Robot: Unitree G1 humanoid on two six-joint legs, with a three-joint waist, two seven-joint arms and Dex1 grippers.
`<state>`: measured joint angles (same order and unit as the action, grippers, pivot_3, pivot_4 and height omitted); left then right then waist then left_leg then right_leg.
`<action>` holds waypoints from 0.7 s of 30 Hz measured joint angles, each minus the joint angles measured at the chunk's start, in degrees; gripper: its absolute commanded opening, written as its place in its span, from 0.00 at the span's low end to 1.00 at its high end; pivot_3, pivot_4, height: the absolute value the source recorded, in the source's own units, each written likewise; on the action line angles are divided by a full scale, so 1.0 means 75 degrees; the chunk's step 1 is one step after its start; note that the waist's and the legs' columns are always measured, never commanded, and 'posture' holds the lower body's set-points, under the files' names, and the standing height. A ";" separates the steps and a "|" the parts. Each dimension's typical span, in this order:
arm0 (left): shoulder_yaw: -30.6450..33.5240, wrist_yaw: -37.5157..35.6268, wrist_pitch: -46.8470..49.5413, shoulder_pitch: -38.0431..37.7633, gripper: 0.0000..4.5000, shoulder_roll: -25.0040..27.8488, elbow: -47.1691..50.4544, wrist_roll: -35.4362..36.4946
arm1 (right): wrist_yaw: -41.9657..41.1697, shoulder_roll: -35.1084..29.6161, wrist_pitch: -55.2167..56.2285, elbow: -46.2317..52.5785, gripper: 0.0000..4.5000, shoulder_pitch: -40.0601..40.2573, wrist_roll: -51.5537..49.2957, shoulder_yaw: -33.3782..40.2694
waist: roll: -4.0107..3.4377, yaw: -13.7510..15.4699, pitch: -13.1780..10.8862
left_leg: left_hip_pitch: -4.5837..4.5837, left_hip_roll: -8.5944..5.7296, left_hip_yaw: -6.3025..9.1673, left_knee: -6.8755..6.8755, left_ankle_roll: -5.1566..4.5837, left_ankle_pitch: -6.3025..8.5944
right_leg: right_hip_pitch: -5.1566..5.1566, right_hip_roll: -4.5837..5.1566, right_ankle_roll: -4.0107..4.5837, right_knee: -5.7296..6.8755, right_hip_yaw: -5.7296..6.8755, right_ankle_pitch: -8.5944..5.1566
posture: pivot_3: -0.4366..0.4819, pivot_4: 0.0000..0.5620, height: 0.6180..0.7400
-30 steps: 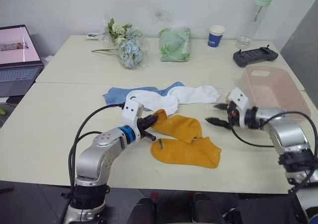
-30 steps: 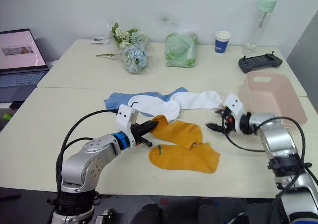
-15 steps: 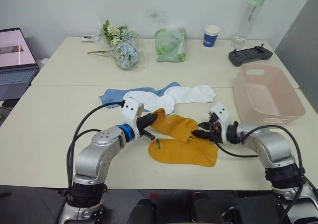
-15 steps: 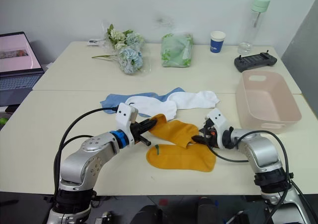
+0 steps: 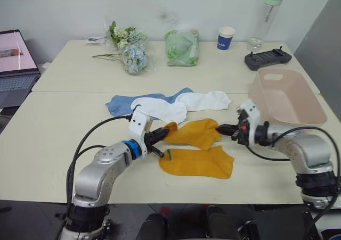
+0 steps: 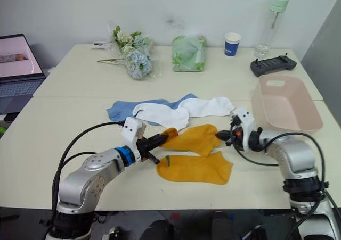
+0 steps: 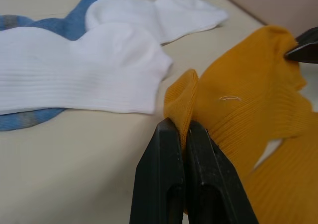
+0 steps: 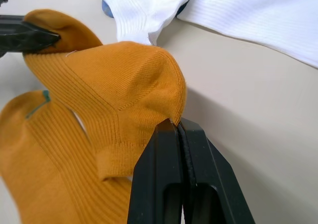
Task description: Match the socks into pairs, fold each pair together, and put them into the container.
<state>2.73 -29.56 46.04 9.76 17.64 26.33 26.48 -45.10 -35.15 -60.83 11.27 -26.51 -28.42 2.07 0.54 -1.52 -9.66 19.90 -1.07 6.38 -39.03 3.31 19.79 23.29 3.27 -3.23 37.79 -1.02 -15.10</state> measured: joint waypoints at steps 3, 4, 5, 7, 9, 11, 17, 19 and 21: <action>0.0047 0.0187 0.0017 -0.0194 0.00 -0.0067 0.0405 0.0232 | -0.0045 -0.0292 -0.0390 0.0005 0.01 -0.0207 -0.0315 0.0255 | -0.0003 0.0001 0.0001 | -0.0005 -0.0001 -0.0014 0.0000 -0.0004 0.0001 | -0.0004 -0.0001 0.0000 0.0010 0.0001 0.0000 | 0.48 0.27 1.00; 0.0017 0.0264 0.0001 -0.0293 0.00 -0.0147 0.0428 0.0236 | -0.0157 -0.0496 -0.0494 -0.0015 0.01 -0.0273 -0.0423 0.0299 | -0.0003 0.0001 0.0002 | -0.0006 -0.0002 -0.0016 0.0000 -0.0008 0.0002 | -0.0005 -0.0002 0.0000 0.0010 0.0003 0.0000 | 0.48 0.27 1.00; -0.0007 0.0392 -0.0024 -0.0373 0.00 -0.0313 0.0410 0.0234 | -0.0269 -0.0711 -0.0556 -0.0051 0.01 -0.0292 -0.0497 0.0296 | -0.0003 0.0002 0.0002 | -0.0005 -0.0004 -0.0018 0.0000 -0.0015 0.0004 | -0.0006 -0.0001 0.0000 0.0009 0.0002 0.0000 | 0.48 0.27 1.00; -0.0109 0.0644 -0.0072 -0.0504 0.00 -0.0622 0.0307 0.0209 | -0.0483 -0.1102 -0.0568 -0.0222 0.01 -0.0306 -0.0488 0.0167 | 0.0003 0.0013 0.0004 | -0.0004 -0.0004 -0.0020 -0.0002 -0.0032 0.0012 | -0.0011 -0.0002 0.0000 0.0003 0.0008 0.0000 | 0.48 0.27 1.00; -0.0223 0.0762 -0.0291 -0.0577 0.00 -0.0751 0.0157 0.0128 | -0.0548 -0.1187 -0.0368 -0.0548 0.01 -0.0303 -0.0299 -0.0139 | 0.0002 0.0007 0.0004 | -0.0006 -0.0003 -0.0027 -0.0001 -0.0033 0.0012 | -0.0011 -0.0002 0.0000 0.0006 0.0006 0.0000 | 0.48 0.27 1.00; -0.0222 0.0930 -0.0565 -0.0579 0.00 -0.1027 -0.0104 0.0071 | -0.0592 -0.1174 -0.0181 -0.0869 0.01 -0.0300 -0.0153 -0.0447 | 0.0002 0.0005 0.0004 | -0.0007 -0.0003 -0.0031 -0.0002 -0.0030 0.0008 | -0.0010 -0.0001 0.0000 0.0009 0.0003 0.0000 | 0.48 0.27 1.00; 0.0024 0.1321 -0.1269 -0.0789 0.00 -0.1651 -0.0920 0.0081 | -0.0646 -0.0994 0.0207 -0.1227 0.01 -0.0293 0.0087 -0.0926 | 0.0002 0.0005 0.0003 | -0.0001 -0.0002 -0.0028 -0.0001 -0.0009 -0.0004 | -0.0006 -0.0001 0.0000 0.0002 0.0006 0.0000 | 0.48 0.27 1.00; 0.0121 0.1410 -0.1380 -0.0883 0.00 -0.1804 -0.1007 0.0145 | -0.0643 -0.0970 0.0261 -0.1229 0.01 -0.0290 0.0091 -0.0928 | 0.0002 0.0017 0.0003 | 0.0000 -0.0006 -0.0028 -0.0001 -0.0009 -0.0004 | -0.0007 0.0002 0.0000 -0.0002 0.0003 0.0000 | 0.48 0.27 1.00; 0.0139 0.1495 -0.1383 -0.0914 0.10 -0.1807 -0.1138 0.0186 | -0.0645 -0.0968 0.0343 -0.1246 0.00 -0.0291 0.0095 -0.0928 | 0.0002 0.0021 0.0003 | 0.0000 -0.0006 -0.0027 -0.0001 -0.0009 -0.0004 | -0.0008 0.0002 0.0000 -0.0004 0.0005 0.0000 | 0.48 0.27 1.00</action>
<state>3.77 -18.35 35.67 2.90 4.10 17.79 27.87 -49.93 -42.42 -58.26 1.92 -28.69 -27.70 -4.89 0.56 -1.36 -9.64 19.90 -1.11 6.18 -39.04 3.24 19.76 23.24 3.29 -3.23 37.76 -0.98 -15.10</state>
